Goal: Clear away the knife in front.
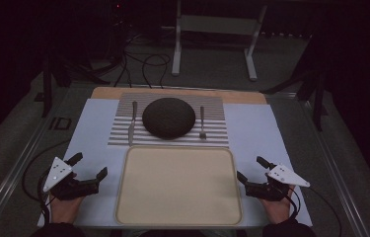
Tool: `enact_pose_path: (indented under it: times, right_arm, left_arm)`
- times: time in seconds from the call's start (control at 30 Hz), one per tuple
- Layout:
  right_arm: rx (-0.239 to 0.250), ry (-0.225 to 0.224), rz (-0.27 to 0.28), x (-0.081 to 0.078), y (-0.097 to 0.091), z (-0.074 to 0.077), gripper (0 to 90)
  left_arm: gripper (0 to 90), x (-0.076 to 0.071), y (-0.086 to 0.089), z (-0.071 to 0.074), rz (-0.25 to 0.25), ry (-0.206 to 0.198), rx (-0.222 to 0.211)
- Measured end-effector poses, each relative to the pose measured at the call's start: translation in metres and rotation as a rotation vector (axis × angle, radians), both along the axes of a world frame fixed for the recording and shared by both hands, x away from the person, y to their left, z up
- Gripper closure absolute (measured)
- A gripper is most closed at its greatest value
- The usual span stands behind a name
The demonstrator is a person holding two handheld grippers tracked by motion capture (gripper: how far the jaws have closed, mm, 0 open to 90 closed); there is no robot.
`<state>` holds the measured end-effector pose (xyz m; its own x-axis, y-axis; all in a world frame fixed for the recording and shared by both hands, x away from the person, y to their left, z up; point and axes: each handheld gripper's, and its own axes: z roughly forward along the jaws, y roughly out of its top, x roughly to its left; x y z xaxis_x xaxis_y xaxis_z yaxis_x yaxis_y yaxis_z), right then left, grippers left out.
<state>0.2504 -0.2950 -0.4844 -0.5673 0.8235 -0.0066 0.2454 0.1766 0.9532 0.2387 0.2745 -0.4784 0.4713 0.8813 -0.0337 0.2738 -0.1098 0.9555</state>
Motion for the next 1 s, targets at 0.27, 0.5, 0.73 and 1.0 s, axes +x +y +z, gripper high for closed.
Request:
enact_pose_path:
  times: [0.27,0.5,0.73,1.0]
  right_arm:
    - [-0.008,0.002,0.001,0.000,0.002,0.000,8.5]
    - [-0.013,0.002,-0.010,-0.001,0.004,0.000,8.5]
    - [-0.012,0.003,-0.012,0.000,0.006,-0.001,8.5]
    - [-0.005,0.003,-0.016,-0.001,0.005,0.000,8.5]
  left_arm:
    - [0.0,0.000,-0.002,-0.001,0.010,0.008,0.012]
    - [0.0,0.002,-0.002,0.002,0.024,0.020,0.004]
    - [0.0,0.009,-0.003,0.013,0.030,0.028,-0.006]
    - [0.0,0.016,-0.003,0.021,0.045,0.024,-0.008]
